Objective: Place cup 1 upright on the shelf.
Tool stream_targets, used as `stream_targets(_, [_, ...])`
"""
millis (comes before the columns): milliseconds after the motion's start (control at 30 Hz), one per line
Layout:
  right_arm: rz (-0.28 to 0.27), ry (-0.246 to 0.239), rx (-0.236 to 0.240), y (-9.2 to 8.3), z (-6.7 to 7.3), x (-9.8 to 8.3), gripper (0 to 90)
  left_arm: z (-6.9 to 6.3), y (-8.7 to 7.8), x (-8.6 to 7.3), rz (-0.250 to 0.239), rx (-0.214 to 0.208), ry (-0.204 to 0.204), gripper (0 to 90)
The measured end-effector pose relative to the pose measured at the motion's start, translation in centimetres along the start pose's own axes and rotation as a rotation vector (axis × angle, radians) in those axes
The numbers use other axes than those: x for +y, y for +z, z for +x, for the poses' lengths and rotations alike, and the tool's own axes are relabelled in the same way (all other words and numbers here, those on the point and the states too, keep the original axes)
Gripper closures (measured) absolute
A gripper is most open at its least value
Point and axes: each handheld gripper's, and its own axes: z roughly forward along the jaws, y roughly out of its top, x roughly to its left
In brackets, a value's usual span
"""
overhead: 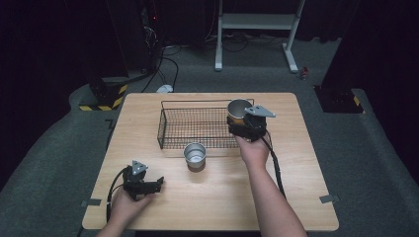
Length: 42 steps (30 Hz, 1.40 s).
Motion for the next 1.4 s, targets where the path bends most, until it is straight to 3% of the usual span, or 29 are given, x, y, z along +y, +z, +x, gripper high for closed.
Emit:
stream_targets(467, [0.039,0.009,-0.009,2.6,-0.2,0.2,16.3,0.0,0.0,0.0,0.000,-0.001,-0.002,4.7])
stream_targets(633, [0.074,0.020,0.008,3.6,-0.3,-0.2,16.4,0.0,0.0,0.0,0.000,-0.001,-0.001,4.7])
stream_targets(1400, [0.174,0.030,-0.010,6.6,-0.4,-2.1,16.2,0.0,0.0,0.0,0.001,-0.002,-0.002,4.8])
